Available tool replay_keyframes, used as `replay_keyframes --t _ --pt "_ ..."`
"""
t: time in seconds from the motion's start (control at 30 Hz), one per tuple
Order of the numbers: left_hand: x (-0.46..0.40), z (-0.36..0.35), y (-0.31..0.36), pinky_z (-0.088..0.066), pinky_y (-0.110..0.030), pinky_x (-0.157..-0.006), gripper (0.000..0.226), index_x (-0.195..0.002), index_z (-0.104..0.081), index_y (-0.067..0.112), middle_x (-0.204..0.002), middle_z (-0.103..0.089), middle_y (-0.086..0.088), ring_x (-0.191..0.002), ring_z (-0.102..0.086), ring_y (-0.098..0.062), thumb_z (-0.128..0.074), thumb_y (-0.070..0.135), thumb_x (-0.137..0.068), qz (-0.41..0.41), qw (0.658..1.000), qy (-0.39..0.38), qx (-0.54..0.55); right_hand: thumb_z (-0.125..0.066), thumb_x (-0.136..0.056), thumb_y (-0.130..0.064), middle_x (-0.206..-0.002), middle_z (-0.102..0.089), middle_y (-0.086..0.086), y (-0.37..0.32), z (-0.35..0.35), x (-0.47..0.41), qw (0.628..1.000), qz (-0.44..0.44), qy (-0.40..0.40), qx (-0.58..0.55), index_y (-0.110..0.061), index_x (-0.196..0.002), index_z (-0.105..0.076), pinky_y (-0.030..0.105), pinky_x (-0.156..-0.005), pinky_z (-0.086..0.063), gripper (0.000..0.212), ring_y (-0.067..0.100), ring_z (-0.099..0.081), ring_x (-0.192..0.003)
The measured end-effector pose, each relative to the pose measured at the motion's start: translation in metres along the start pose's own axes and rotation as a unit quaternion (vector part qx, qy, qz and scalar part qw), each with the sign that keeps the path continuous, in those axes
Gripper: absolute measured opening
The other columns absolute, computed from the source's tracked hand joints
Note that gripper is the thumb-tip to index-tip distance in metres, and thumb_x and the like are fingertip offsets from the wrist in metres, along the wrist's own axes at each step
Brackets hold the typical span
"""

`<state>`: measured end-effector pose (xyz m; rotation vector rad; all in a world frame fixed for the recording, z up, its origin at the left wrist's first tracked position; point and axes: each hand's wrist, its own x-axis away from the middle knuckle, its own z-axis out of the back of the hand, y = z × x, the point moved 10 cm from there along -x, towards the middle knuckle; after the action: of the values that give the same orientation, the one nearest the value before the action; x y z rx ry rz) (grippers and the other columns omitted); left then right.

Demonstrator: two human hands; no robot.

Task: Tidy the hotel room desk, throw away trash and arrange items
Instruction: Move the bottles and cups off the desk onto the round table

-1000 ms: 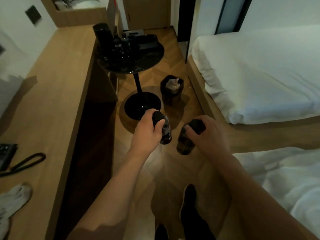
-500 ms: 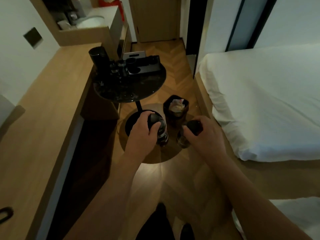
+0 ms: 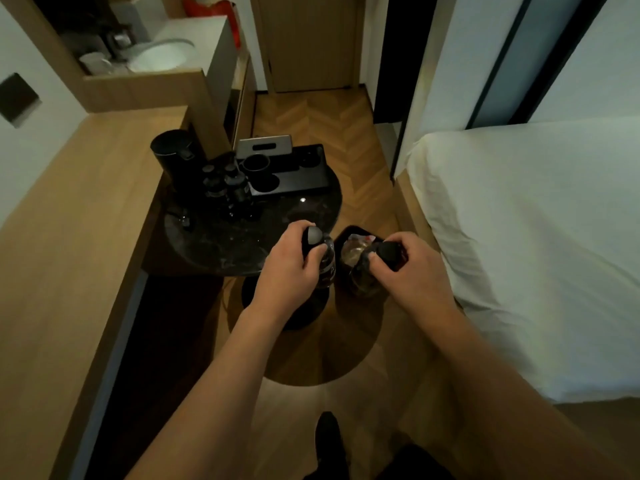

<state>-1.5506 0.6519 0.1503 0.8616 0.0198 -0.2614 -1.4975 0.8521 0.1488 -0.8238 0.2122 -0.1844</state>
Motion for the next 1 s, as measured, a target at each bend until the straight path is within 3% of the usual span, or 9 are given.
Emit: replay_keyframes --t 0.3,0.7,0.83,1.0 --pt "-0.125 -0.038 -0.025 -0.057 -0.041 -0.092 0.035 -0.134 -0.048 0.026 -0.120 -0.061 0.008 -0.111 -0.061 -0.010 -0.058 0.032 -0.101 0.032 0.999 -0.024 -0.015 -0.070 -0.086 -0.037 -0.089 -0.055 -0.017 0.034 -0.017 -0.135 1.000 -0.007 -0.003 0.006 -0.030 -0.098 -0.058 0.019 -0.068 -0.043 0.018 0.000 -0.054 -0.082" --pt "-0.247 -0.022 -0.055 -0.058 -0.041 -0.085 0.034 -0.131 -0.050 0.024 -0.112 -0.063 0.008 -0.101 -0.064 -0.009 -0.060 0.034 -0.100 0.095 0.994 0.054 -0.026 -0.070 -0.086 -0.039 -0.090 -0.054 -0.017 0.025 -0.077 -0.293 0.994 0.033 -0.097 -0.033 -0.032 -0.097 -0.054 0.027 -0.078 -0.050 0.020 0.001 -0.054 -0.085" --pt "-0.270 -0.009 -0.094 -0.047 -0.031 -0.095 0.036 -0.133 -0.052 0.021 -0.107 -0.045 0.016 -0.117 -0.051 -0.016 -0.062 0.030 -0.099 0.127 0.988 0.060 -0.060 -0.069 -0.086 -0.040 -0.092 -0.055 -0.019 0.018 -0.120 -0.322 0.988 0.025 -0.148 -0.033 -0.032 -0.098 -0.057 0.028 -0.082 -0.051 0.019 0.001 -0.055 -0.089" --pt "-0.300 0.006 -0.152 -0.038 -0.025 -0.093 0.038 -0.134 -0.052 0.017 -0.111 -0.046 0.005 -0.120 -0.050 -0.020 -0.061 0.026 -0.099 0.171 0.981 0.054 -0.067 -0.069 -0.086 -0.040 -0.097 -0.056 -0.015 0.009 -0.178 -0.348 0.981 0.019 -0.193 0.002 -0.029 -0.101 -0.060 0.025 -0.078 -0.048 0.022 0.006 -0.056 -0.091"
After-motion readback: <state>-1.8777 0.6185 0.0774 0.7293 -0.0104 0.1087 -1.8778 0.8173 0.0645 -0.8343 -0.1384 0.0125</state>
